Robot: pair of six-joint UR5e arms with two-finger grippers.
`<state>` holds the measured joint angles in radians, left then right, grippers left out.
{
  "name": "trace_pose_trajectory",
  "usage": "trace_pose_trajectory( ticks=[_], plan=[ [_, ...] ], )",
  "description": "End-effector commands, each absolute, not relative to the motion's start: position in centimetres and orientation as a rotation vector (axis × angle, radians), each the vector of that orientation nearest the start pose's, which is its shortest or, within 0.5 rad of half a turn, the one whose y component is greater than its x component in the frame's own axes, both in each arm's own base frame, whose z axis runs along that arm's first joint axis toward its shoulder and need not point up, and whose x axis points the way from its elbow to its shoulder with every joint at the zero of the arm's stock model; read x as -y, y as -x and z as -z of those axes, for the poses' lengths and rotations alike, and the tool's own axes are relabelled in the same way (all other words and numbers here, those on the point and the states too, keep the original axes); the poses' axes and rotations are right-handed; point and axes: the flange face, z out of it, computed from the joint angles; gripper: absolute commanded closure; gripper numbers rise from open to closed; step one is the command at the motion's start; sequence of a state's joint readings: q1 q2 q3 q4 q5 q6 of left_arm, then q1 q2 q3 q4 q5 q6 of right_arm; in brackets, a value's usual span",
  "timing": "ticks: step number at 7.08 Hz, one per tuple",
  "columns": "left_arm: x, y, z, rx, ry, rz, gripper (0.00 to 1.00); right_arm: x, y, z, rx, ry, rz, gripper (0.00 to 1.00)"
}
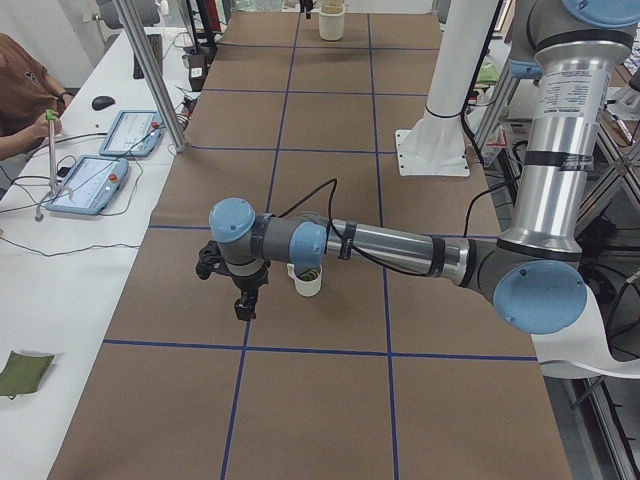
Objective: Left arm hands cup to right arm to dump lemon
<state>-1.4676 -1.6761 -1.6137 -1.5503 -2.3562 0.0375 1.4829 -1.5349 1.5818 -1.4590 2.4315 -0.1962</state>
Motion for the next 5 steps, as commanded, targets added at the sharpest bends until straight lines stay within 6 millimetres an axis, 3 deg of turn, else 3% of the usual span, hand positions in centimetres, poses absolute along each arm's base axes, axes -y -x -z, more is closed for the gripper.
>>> trace_pose_trajectory(
  ticks=[1,2,3,5],
  plan=[
    [54.4,0.8,-57.8,-0.789,-0.111,-0.19,0.0,51.6,-1.3,-61.8,0.85,-0.2,0.335,0.0],
    [54.3,0.8,-58.2,-0.784,-0.109,-0.197,0.0,51.6,-1.3,-61.8,0.85,-0.201,0.336,0.0],
    [54.1,0.7,-60.2,-0.784,-0.081,-0.187,0.0,51.7,-1.1,-61.4,0.86,-0.207,0.34,0.0],
    [53.3,0.8,-60.1,-0.797,-0.113,-0.19,0.0,52.5,-0.7,-59.7,0.859,-0.23,0.348,0.0]
  ],
)
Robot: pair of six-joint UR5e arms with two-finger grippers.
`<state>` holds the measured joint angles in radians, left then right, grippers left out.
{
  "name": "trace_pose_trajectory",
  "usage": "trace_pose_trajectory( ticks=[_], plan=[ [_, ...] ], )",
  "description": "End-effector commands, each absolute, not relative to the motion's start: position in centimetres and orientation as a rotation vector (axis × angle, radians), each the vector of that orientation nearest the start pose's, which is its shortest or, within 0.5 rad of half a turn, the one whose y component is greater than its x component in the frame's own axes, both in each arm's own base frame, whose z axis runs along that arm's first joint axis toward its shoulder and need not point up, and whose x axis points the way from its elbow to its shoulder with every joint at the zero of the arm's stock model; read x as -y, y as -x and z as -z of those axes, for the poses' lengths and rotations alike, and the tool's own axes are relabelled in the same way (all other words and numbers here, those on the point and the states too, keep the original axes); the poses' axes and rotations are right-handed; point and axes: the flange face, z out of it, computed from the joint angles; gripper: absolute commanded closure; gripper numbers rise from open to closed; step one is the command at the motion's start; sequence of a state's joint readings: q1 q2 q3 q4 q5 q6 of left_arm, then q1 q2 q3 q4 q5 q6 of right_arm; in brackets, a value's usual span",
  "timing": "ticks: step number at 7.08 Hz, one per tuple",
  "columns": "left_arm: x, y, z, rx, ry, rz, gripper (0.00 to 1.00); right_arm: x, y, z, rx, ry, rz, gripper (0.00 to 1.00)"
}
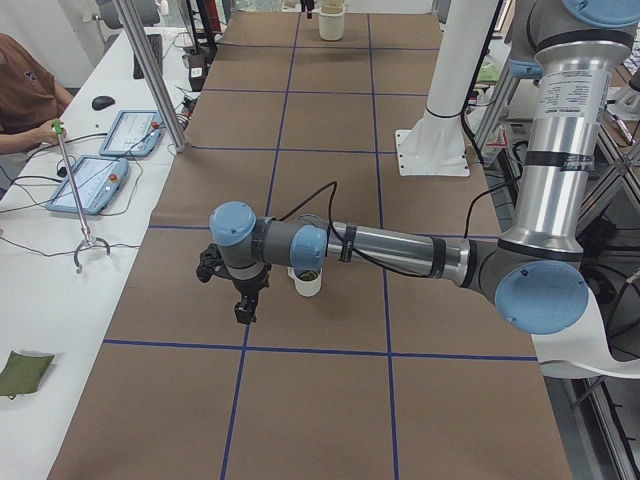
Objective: Left arm hands cup to right arm to dump lemon
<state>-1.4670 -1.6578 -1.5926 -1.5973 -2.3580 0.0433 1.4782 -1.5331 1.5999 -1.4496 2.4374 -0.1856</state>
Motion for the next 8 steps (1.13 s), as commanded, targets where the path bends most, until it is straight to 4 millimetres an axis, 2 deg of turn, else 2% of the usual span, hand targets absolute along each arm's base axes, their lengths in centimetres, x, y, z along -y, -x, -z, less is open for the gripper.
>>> trace_pose_trajectory(
  ticks=[1,2,3,4,5,6,7,8],
  plan=[
    [52.6,0.7,-60.7,-0.804,-0.113,-0.183,0.0,53.1,-0.1,-58.9,0.858,-0.238,0.362,0.0],
    [52.5,0.7,-60.3,-0.808,-0.138,-0.184,0.0,53.4,0.9,-58.6,0.859,-0.236,0.38,0.0],
    [52.6,-0.3,-58.6,-0.827,-0.111,-0.094,0.0,53.5,1.6,-58.5,0.86,-0.234,0.393,0.0],
    [51.7,-3.1,-57.0,-0.839,-0.091,-0.083,0.0,54.6,2.8,-57.1,0.855,-0.24,0.398,0.0],
    [50.2,-4.4,-57.5,-0.844,-0.101,-0.115,0.0,54.7,3.3,-57.1,0.838,-0.232,0.393,0.0],
    [50.1,-6.0,-57.3,-0.842,-0.113,-0.153,0.0,54.7,3.3,-57.0,0.836,-0.233,0.393,0.0],
    [50.1,-6.4,-57.3,-0.843,-0.102,-0.141,0.0,54.7,3.6,-57.0,0.837,-0.233,0.4,0.0],
    [49.9,-7.9,-57.3,-0.846,-0.071,-0.12,0.0,54.7,3.8,-57.0,0.837,-0.232,0.403,0.0]
  ],
)
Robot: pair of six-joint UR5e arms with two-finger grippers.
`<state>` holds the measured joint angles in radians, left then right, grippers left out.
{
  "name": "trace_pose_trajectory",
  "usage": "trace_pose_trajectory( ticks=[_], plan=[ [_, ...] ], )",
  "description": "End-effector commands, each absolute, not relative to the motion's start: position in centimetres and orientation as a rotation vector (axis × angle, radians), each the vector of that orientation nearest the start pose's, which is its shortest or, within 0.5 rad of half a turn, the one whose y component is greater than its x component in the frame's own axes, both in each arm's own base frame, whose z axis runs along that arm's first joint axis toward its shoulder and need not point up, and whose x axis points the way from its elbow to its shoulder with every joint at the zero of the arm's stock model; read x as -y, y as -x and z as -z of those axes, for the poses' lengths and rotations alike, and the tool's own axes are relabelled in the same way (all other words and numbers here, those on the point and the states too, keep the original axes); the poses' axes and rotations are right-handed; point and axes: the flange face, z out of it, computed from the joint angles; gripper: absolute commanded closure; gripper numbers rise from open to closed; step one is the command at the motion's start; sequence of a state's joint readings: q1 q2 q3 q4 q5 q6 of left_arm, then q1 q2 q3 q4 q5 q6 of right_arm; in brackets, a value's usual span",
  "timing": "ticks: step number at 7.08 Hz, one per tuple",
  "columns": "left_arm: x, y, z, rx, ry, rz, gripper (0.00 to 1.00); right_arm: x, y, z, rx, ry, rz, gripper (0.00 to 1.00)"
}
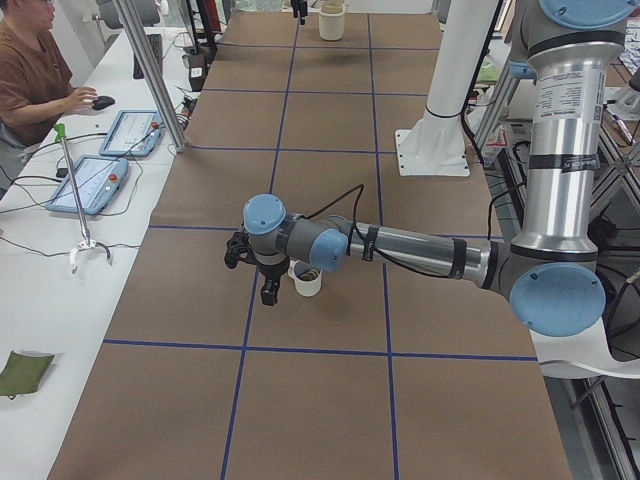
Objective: Left arm hands cup to right arm to dump lemon
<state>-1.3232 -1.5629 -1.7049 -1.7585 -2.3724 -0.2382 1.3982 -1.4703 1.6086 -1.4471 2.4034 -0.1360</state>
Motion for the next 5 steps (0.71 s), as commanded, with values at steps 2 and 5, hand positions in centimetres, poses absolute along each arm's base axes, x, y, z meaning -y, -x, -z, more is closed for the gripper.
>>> trace_pose_trajectory(
  ticks=[2,5],
  plan=[
    [48.9,-9.4,-58.6,-0.8,-0.047,-0.14,0.0,54.6,4.0,-56.5,0.839,-0.243,0.413,0.0],
    [47.7,-14.6,-58.5,-0.802,0.013,-0.194,0.0,54.3,4.2,-56.3,0.842,-0.246,0.416,0.0]
  ],
)
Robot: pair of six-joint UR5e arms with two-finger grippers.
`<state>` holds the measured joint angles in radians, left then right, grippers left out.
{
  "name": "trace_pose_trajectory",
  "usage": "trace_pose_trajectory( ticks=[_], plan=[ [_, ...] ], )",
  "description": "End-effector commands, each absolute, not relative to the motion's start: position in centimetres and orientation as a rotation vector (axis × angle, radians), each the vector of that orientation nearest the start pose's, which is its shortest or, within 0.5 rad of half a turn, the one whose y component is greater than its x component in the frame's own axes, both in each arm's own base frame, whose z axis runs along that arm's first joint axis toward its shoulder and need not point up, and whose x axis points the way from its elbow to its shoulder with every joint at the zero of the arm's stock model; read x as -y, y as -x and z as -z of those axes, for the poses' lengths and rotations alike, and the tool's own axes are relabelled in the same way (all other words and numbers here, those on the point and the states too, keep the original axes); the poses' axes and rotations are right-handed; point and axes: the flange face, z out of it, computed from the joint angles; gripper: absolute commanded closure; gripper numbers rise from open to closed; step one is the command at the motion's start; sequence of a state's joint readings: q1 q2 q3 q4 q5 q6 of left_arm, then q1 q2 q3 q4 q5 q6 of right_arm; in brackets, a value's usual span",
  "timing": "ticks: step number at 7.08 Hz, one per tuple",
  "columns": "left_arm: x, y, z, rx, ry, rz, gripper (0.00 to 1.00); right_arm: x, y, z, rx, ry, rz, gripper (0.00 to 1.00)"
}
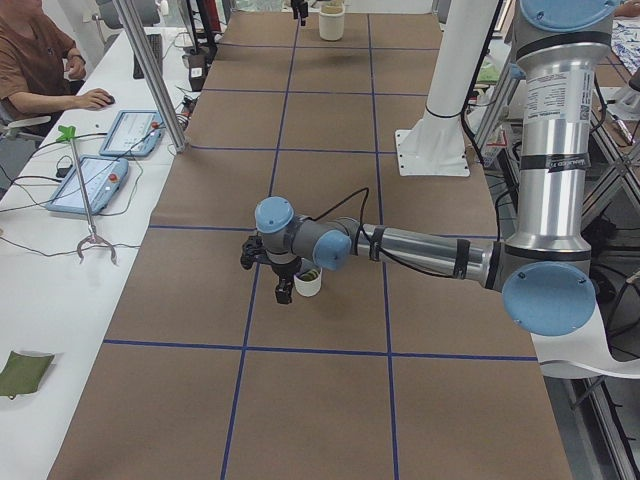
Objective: Left arm hands cup to right arm to dump lemon
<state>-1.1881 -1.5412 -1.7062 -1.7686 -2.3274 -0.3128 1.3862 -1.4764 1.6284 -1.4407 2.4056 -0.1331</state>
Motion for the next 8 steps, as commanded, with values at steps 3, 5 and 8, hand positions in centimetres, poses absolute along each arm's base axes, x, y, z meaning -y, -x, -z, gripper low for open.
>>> trace_pose_trajectory(
  ticks=[3,5,8],
  plan=[
    [47.0,-16.6,-59.2,-0.797,0.038,-0.235,0.73,54.1,4.5,-56.8,0.845,-0.234,0.421,0.0],
    [47.4,-17.0,-58.8,-0.809,0.045,-0.229,1.0,54.0,4.7,-57.3,0.851,-0.221,0.42,0.0],
    [51.2,-19.8,-48.7,-1.003,0.12,-0.06,1.0,54.3,5.4,-55.1,0.911,-0.294,0.435,0.0]
  ],
)
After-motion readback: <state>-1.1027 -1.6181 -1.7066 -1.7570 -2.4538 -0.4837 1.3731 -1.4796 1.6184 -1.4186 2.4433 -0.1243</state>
